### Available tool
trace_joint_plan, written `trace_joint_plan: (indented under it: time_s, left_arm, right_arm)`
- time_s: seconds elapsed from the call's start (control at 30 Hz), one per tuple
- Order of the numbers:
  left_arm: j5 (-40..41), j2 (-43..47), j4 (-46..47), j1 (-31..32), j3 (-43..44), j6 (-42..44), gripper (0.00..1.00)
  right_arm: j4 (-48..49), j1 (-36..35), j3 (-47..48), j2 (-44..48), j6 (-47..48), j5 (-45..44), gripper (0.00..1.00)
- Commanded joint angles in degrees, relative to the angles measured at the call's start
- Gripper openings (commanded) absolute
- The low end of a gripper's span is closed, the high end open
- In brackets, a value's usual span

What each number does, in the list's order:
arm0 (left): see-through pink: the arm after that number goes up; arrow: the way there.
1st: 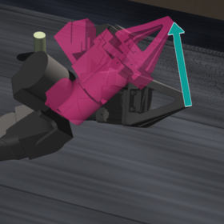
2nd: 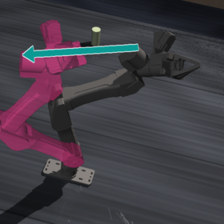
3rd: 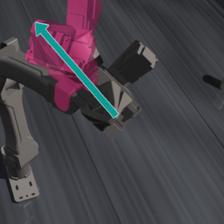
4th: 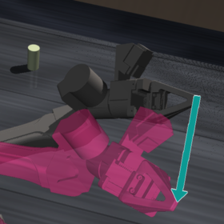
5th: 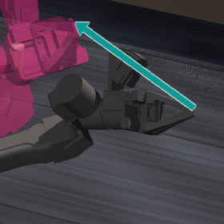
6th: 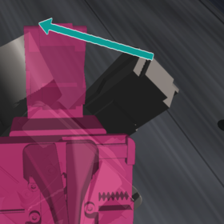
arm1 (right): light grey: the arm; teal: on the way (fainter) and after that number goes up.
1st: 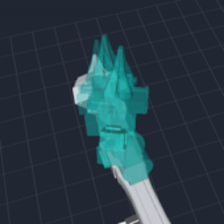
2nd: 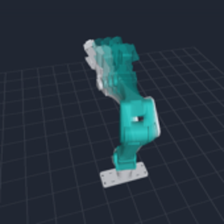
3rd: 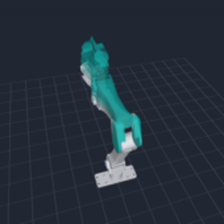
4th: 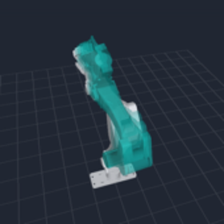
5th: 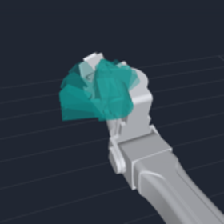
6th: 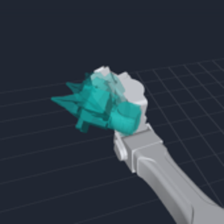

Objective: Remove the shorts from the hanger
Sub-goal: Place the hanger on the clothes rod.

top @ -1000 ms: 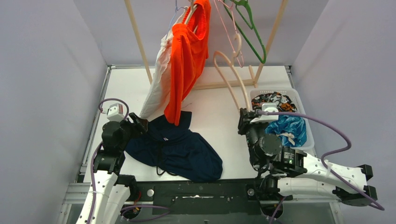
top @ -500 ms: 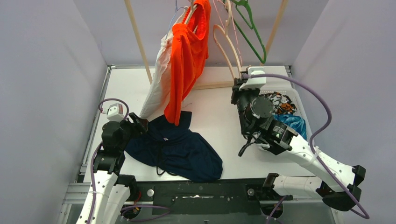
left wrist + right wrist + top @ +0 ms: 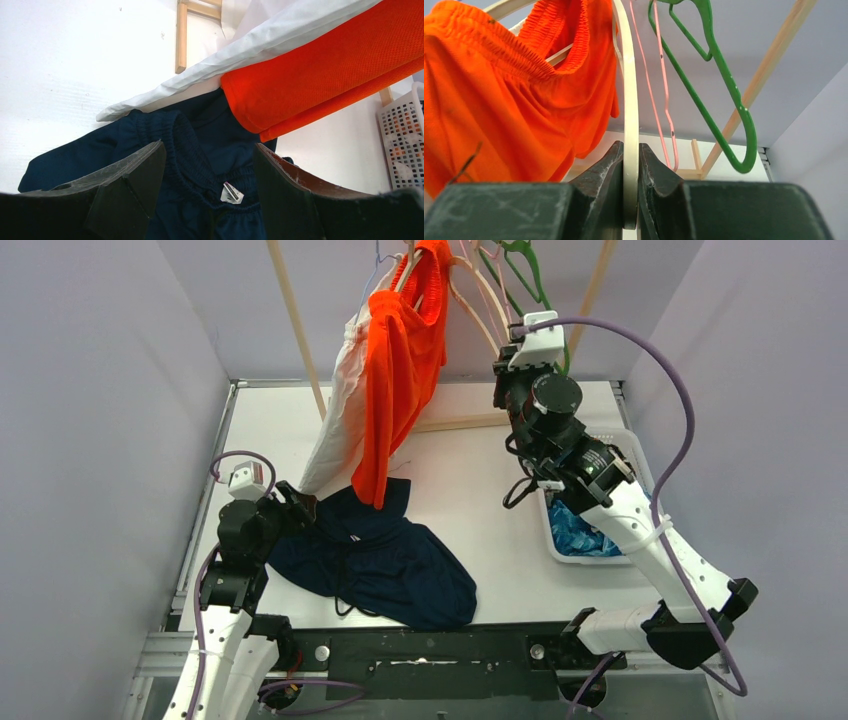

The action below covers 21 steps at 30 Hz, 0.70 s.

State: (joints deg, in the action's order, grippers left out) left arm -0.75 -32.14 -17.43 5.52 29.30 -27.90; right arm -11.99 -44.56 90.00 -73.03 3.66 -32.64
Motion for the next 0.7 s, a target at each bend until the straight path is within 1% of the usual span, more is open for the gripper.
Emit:
trace_joint_plan:
  time_s: [0.0, 0.13, 0.23, 0.3, 0.43, 0.57, 0.67]
  left_arm:
    - [-0.6, 0.1, 2.7, -0.3, 1.7, 0.0, 0.64]
    - [-0.5, 0.2, 2.6, -0.3, 1.7, 0.0, 0.64]
    - [-0.4, 0.5, 2.5, -0.3, 1.7, 0.0, 0.64]
    - [-0.5, 0.5, 2.5, -0.3, 1.7, 0.0, 0.64]
    - [-0.7, 0.5, 2.7, -0.3, 1.6, 0.0, 0.64]
    - [-0.8, 0.4, 2.8, -0.3, 1.6, 0.0, 0.64]
    - [-0.9, 0.6, 2.6, -0.3, 1.6, 0.0, 0.64]
  right_arm:
    - [-0.8, 2.8, 6.9, -2.1, -0.7, 5.6, 0.00]
    - [-3.0, 4.1, 11.2, -5.0, -0.5, 6.7, 0.00]
    - [-3.1, 4.7, 11.4, -5.5, -0.5, 6.9, 0.00]
    - [-4.9, 4.1, 12.5, -5.2, -1.4, 6.2, 0.00]
    - [-1.7, 5.7, 11.3, -3.1, -2.1, 7.2, 0.00]
    - [-8.3, 8.7, 16.9, -7.9, -3.2, 10.7, 0.00]
    - [-8.0, 9.4, 15.5, -9.2, -3.9, 11.5, 0.00]
